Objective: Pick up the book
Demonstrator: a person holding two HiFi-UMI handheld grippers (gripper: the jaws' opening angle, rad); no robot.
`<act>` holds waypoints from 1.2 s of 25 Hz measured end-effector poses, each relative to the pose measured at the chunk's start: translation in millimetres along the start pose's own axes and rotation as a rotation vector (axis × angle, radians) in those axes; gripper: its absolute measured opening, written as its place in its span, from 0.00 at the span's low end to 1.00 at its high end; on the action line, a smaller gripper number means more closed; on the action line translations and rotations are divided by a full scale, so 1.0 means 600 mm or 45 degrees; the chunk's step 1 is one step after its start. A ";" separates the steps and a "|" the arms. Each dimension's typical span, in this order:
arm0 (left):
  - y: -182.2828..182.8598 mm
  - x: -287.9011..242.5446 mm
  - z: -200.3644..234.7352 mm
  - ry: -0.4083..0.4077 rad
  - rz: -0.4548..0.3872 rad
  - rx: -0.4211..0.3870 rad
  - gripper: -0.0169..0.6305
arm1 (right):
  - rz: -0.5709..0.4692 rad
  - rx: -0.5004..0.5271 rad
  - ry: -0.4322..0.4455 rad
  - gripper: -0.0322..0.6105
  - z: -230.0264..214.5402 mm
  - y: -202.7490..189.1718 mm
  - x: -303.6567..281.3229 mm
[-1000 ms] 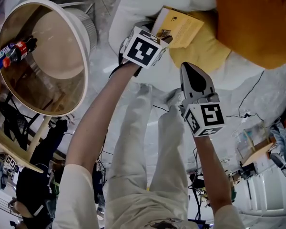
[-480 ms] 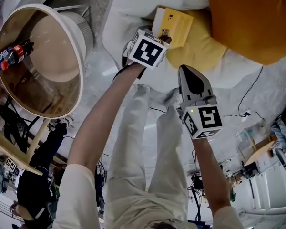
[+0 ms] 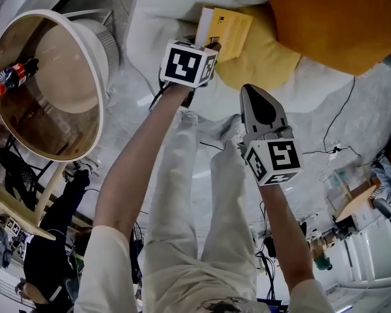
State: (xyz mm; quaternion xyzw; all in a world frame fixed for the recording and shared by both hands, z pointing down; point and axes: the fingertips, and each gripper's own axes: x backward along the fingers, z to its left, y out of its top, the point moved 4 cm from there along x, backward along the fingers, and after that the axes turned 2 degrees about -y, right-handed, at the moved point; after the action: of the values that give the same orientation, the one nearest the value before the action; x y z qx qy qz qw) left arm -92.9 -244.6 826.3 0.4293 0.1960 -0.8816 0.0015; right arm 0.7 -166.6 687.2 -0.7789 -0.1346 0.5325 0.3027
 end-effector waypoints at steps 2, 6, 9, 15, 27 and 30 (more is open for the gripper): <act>-0.004 0.004 -0.013 -0.004 -0.010 0.002 0.27 | -0.006 0.002 -0.001 0.09 -0.001 0.000 0.008; -0.011 0.016 -0.042 0.000 -0.046 -0.029 0.26 | -0.023 0.008 -0.007 0.09 -0.003 0.003 0.029; -0.016 0.033 -0.058 0.020 -0.071 -0.033 0.25 | -0.038 0.016 -0.004 0.09 -0.003 0.008 0.049; -0.030 0.063 -0.078 0.059 -0.073 -0.104 0.25 | -0.060 0.030 -0.008 0.09 -0.003 0.016 0.079; -0.037 0.134 -0.159 0.129 -0.122 -0.203 0.24 | -0.117 0.049 -0.009 0.09 -0.003 0.036 0.169; -0.036 0.152 -0.180 0.147 -0.141 -0.206 0.24 | -0.134 0.047 -0.014 0.09 -0.005 0.042 0.189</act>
State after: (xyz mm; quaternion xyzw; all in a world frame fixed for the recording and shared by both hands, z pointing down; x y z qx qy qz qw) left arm -72.6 -172.0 704.9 0.4663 0.2897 -0.8355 -0.0239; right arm 45.9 -126.7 587.6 -0.7622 -0.1671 0.5224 0.3439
